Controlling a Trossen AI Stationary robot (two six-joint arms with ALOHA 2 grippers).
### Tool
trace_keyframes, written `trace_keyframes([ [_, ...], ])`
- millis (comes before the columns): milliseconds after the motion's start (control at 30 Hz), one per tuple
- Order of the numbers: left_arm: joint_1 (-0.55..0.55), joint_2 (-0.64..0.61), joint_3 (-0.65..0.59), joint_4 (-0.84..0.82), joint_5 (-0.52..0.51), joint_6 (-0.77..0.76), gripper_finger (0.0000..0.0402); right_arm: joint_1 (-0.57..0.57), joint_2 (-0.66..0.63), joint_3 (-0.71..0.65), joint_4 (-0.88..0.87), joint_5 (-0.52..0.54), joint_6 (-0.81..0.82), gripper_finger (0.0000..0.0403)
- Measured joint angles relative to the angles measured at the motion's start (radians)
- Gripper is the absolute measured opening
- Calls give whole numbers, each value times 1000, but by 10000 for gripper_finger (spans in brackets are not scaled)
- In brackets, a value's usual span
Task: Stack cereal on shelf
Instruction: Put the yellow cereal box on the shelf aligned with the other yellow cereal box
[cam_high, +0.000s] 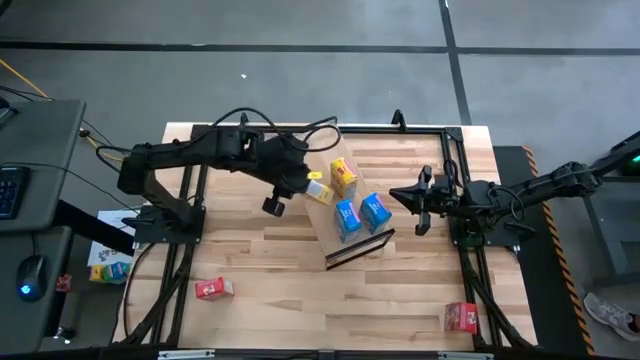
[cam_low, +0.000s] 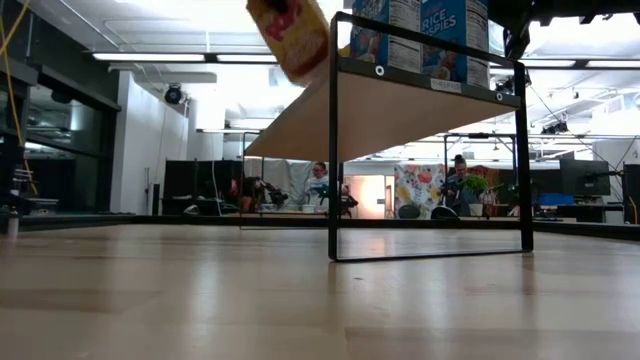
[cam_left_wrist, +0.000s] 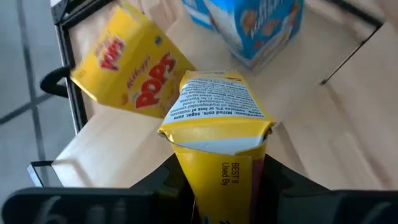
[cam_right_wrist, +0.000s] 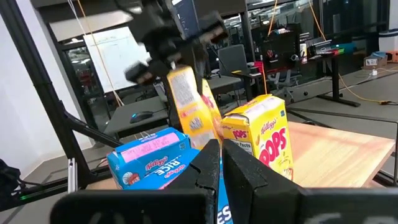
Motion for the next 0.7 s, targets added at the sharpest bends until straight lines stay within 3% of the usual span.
trace_keyframes([
  [200,35,-138,-277,248,-4,73,92,0,-2,0,3,0,-3,11],
  [300,44,-188,-358,300,-37,137,92,0,-2,0,8,5,-4,11],
  [400,25,-200,-385,295,-119,243,92,0,-2,0,12,13,-4,11],
  [567,-51,-182,-382,307,-140,259,97,0,-2,0,20,21,-10,11],
  [700,-127,-155,-383,313,-275,310,101,0,-2,0,22,22,-30,11],
])
